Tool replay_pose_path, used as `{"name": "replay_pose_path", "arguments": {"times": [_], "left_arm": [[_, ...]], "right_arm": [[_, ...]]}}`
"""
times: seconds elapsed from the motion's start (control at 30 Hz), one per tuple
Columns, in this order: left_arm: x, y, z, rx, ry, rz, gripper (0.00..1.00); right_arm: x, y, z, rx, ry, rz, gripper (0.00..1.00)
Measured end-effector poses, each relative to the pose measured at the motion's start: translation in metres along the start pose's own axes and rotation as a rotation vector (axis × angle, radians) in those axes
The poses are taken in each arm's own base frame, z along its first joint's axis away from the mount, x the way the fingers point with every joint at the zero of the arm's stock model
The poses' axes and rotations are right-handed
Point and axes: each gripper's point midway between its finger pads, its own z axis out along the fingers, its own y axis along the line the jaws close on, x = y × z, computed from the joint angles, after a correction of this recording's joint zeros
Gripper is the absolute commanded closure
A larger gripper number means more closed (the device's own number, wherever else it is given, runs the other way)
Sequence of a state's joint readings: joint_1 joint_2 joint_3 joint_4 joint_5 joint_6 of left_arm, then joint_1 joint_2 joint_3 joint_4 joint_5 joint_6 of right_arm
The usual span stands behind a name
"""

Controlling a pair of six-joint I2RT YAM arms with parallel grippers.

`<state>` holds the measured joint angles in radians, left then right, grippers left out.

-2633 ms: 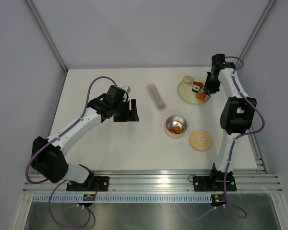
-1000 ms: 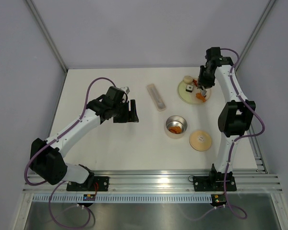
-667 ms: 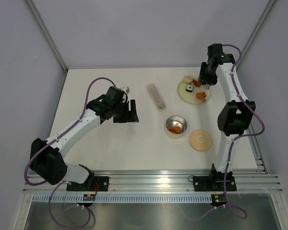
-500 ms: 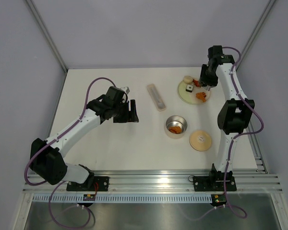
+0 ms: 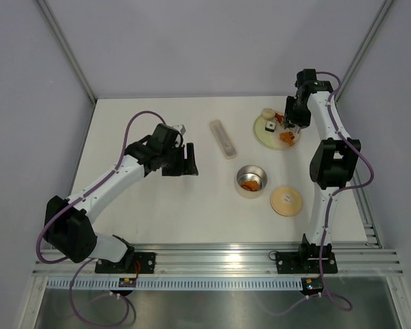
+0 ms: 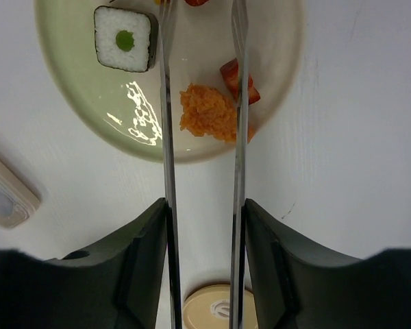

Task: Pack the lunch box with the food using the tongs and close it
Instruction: Pick up the fake food from the plate.

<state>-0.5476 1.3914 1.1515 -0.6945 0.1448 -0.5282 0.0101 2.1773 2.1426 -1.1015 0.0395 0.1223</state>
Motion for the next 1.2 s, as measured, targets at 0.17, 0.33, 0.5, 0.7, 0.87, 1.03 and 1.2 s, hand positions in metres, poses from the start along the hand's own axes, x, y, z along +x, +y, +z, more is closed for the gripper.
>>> {"name": "replay_pose_path", "arguments": {"times": [0.17, 0.33, 0.5, 0.7, 0.87, 1.03, 1.2], "left_arm": [[0.001, 0.001, 0.002, -0.005, 0.008, -0.001, 0.29], [0.002, 0.002, 0.003, -0.007, 0.011, -0.002, 0.29], [0.002, 0.002, 0.003, -0.007, 0.011, -0.002, 0.29], [0.002, 0.002, 0.003, -0.007, 0.011, -0.002, 0.29], [0.002, 0.002, 0.003, -0.007, 0.011, -0.002, 0.29], [0.002, 0.002, 0.003, -0.007, 0.012, -0.002, 0.29], [0.002, 0.002, 0.003, -0.009, 0.014, -0.002, 0.29]], "right_arm": [[0.006, 0.0, 0.013, -0.003, 0.034, -0.016, 0.44], [0.007, 0.001, 0.015, -0.008, 0.039, -0.034, 0.42], [0.008, 0.005, 0.019, -0.035, 0.048, -0.052, 0.42], [0.01, 0.006, 0.023, -0.05, 0.059, -0.073, 0.41], [0.008, 0.007, 0.03, -0.05, 0.062, -0.079, 0.41], [0.009, 0.007, 0.036, -0.048, 0.072, -0.083, 0.42], [0.011, 0.006, 0.041, -0.048, 0.081, -0.086, 0.47]]}}
